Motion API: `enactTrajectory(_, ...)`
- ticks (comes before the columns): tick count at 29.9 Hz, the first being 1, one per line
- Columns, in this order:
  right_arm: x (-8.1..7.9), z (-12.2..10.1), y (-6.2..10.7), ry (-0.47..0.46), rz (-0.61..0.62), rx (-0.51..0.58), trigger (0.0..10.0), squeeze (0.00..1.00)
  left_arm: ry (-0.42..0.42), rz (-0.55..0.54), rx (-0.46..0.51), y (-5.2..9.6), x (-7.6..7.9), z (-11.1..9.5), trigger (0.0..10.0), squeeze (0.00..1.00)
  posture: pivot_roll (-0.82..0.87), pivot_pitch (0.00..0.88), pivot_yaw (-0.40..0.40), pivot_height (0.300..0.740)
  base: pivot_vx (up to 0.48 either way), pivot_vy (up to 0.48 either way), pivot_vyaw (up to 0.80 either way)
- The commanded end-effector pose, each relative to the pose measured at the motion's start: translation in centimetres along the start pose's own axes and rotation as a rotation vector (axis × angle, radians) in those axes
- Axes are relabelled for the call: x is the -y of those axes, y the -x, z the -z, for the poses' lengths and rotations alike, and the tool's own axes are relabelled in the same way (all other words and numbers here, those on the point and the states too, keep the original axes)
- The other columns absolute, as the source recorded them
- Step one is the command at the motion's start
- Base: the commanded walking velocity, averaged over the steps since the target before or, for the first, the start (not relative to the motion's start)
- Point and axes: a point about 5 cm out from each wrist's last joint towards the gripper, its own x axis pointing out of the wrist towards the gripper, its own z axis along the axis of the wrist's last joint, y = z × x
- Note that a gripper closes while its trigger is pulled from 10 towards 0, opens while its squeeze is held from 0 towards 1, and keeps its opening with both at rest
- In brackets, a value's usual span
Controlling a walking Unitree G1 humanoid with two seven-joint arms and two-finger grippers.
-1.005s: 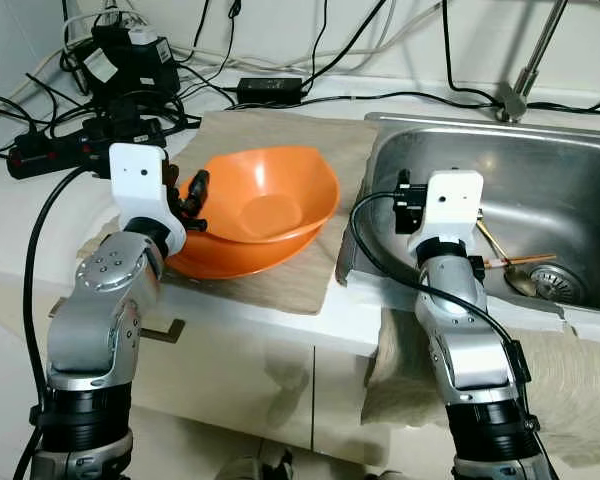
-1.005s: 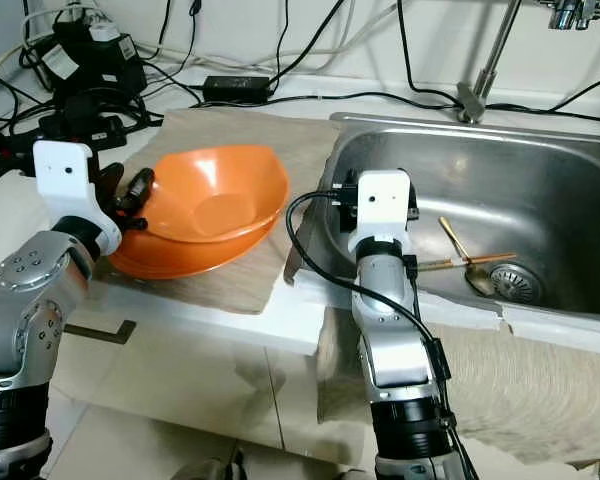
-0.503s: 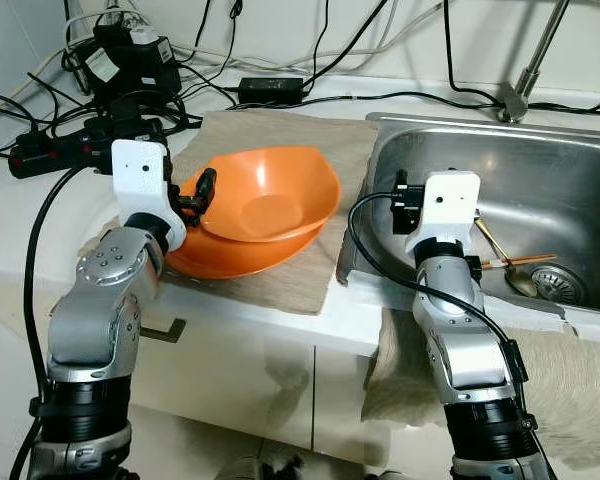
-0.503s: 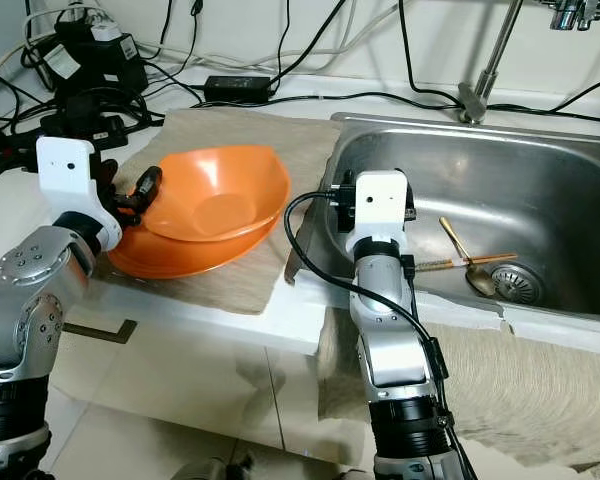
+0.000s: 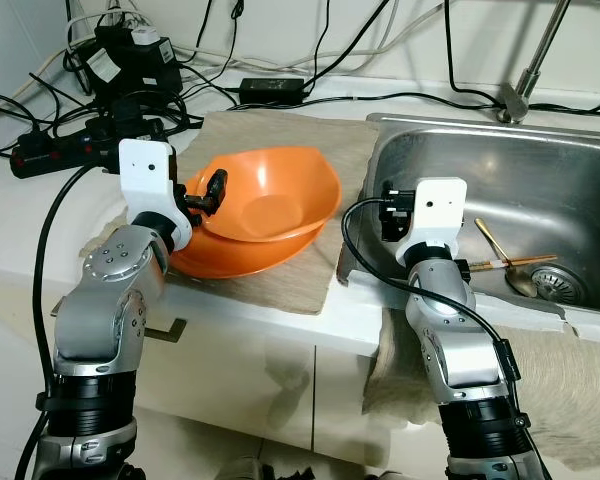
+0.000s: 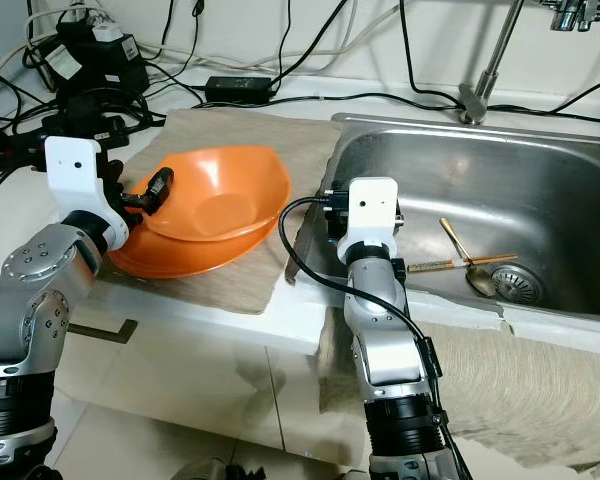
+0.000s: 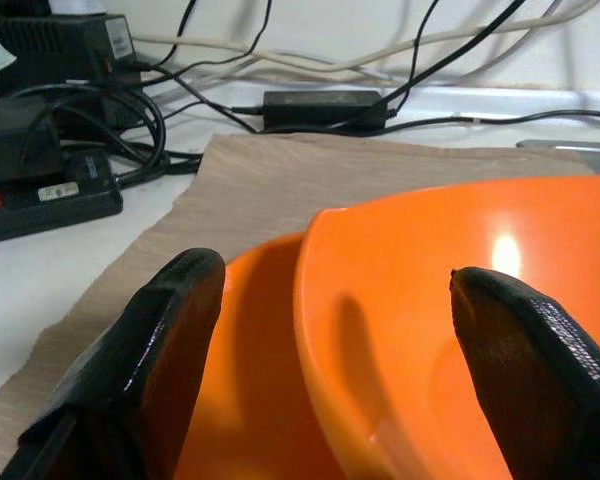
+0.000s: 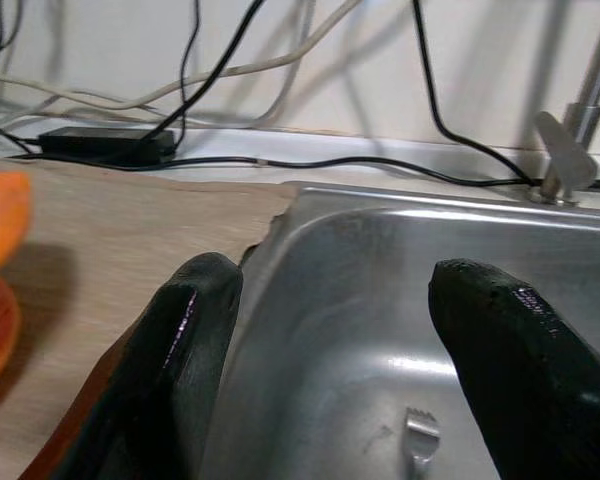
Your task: Kitchen organization
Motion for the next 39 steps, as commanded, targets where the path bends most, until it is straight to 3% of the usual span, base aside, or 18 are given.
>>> enactTrajectory(1,0.1,-0.5,-0.6,0.005,-0.005,0.013,10.0,0.00,0.003,-0.010,0.008,-0.3,-0.3,-0.4,10.0,0.00,0.04,0.000,0.065,0.740,0.000,0.000,0.00)
enactTrajectory(6,0.2,-0.6,-0.8,0.011,-0.007,0.014,10.0,0.00,0.016,-0.009,-0.004,-0.4,-0.4,-0.4,10.0,0.00,0.04,0.000,0.065,0.740,0.000,0.000,0.00)
enactTrajectory(10,0.2,-0.6,-1.1,0.014,-0.014,0.015,10.0,0.00,0.075,-0.009,-0.037,-0.9,-0.9,-1.1,10.0,0.00,0.05,0.000,0.062,0.740,0.000,0.000,0.00)
enactTrajectory(11,-0.1,-0.6,-1.2,0.013,-0.022,0.016,10.0,0.00,0.103,-0.032,-0.058,-1.4,-1.9,-1.7,10.0,0.00,0.05,0.000,0.065,0.740,0.000,0.000,0.00)
enactTrajectory(14,-0.2,-0.6,-1.3,0.010,-0.028,0.015,10.0,0.00,0.105,-0.057,-0.110,-2.1,-3.0,-2.0,10.0,0.00,0.05,0.000,0.065,0.740,0.000,0.000,0.00)
enactTrajectory(23,-0.4,-0.6,-1.5,0.008,-0.036,0.016,10.0,0.00,0.106,-0.037,-0.225,-3.2,-3.7,-1.7,10.0,0.00,0.04,0.000,0.071,0.740,0.000,0.000,0.00)
enactTrajectory(28,-0.4,-0.5,-1.5,0.011,-0.034,0.014,10.0,0.00,0.155,-0.025,-0.193,-3.7,-3.9,-2.9,10.0,0.00,0.04,0.000,0.071,0.740,0.000,0.000,0.00)
enactTrajectory(34,-0.4,-0.4,-1.5,0.016,-0.037,0.011,10.0,0.00,0.101,-0.019,-0.112,-3.8,-4.2,-4.8,10.0,0.00,0.04,0.000,0.065,0.740,0.000,0.000,0.00)
enactTrajectory(39,-0.6,-0.3,-1.5,0.017,-0.047,0.008,10.0,0.00,0.100,-0.006,-0.131,-4.0,-4.4,-4.5,10.0,0.00,0.05,0.000,0.060,0.740,0.000,0.000,0.00)
